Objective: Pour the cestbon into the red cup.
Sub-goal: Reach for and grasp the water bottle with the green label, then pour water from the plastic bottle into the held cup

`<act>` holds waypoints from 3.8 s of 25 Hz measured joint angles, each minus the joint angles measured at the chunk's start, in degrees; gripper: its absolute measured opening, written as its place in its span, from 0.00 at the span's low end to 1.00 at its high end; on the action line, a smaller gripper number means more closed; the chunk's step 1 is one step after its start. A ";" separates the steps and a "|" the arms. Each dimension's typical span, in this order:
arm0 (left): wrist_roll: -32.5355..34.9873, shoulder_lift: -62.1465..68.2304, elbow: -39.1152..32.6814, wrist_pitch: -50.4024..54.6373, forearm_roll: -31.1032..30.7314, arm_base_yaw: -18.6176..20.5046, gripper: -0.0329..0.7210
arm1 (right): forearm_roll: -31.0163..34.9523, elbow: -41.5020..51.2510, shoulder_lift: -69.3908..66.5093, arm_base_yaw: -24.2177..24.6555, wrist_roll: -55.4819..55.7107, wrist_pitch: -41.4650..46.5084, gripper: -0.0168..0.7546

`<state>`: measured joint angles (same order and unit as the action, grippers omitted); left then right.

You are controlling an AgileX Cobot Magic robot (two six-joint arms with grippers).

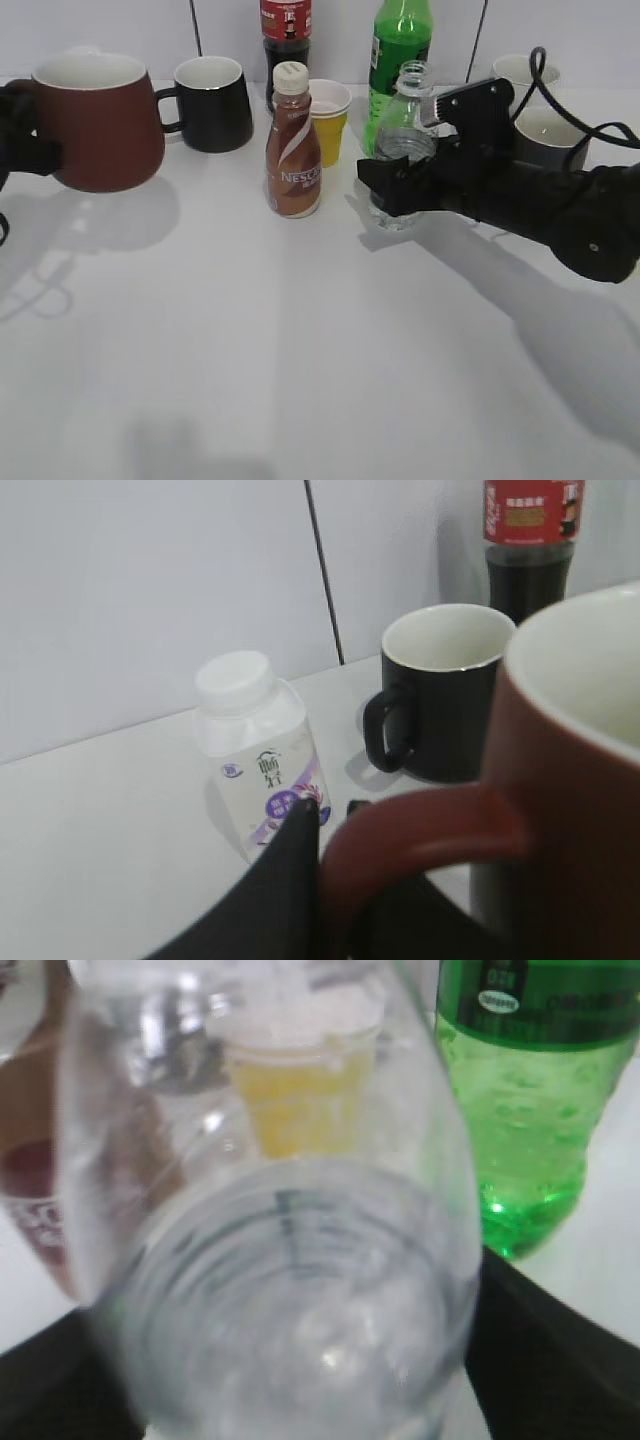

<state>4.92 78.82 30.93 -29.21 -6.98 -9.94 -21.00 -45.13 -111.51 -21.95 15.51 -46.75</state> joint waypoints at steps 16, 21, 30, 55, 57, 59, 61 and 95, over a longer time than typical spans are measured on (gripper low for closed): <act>0.00 -0.33 -0.14 4.54 -0.80 -12.49 0.10 | -0.12 -0.93 -0.26 0.00 -0.35 1.55 0.63; 0.00 0.18 -0.14 4.41 -0.80 -17.93 0.10 | -0.81 2.74 5.38 0.00 -3.66 3.11 0.63; 0.00 9.88 -0.14 -5.59 -0.90 -23.30 0.10 | -11.39 6.98 17.94 0.00 -14.08 3.37 0.63; 0.00 20.37 2.70 -15.34 -5.32 -23.86 0.10 | -12.02 -1.22 10.85 0.00 -48.18 2.38 0.63; 0.00 20.42 3.21 -15.62 -5.58 -23.86 0.10 | -11.96 -1.22 10.85 0.00 -51.15 2.38 0.63; 0.00 20.42 3.22 -16.36 -5.65 -23.86 0.10 | -11.96 -1.22 10.85 0.00 -54.15 2.45 0.63; 0.00 20.42 3.27 -16.67 -5.93 -23.86 0.10 | -11.96 -1.22 10.85 0.00 -57.31 2.68 0.63; 0.00 24.08 4.43 -21.08 -9.98 -23.86 0.10 | -12.04 -1.22 10.85 0.00 -75.23 2.35 0.63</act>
<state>4.92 102.90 35.35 -50.29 -16.96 -33.80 -33.04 -46.35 -100.66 -21.95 -59.73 -44.40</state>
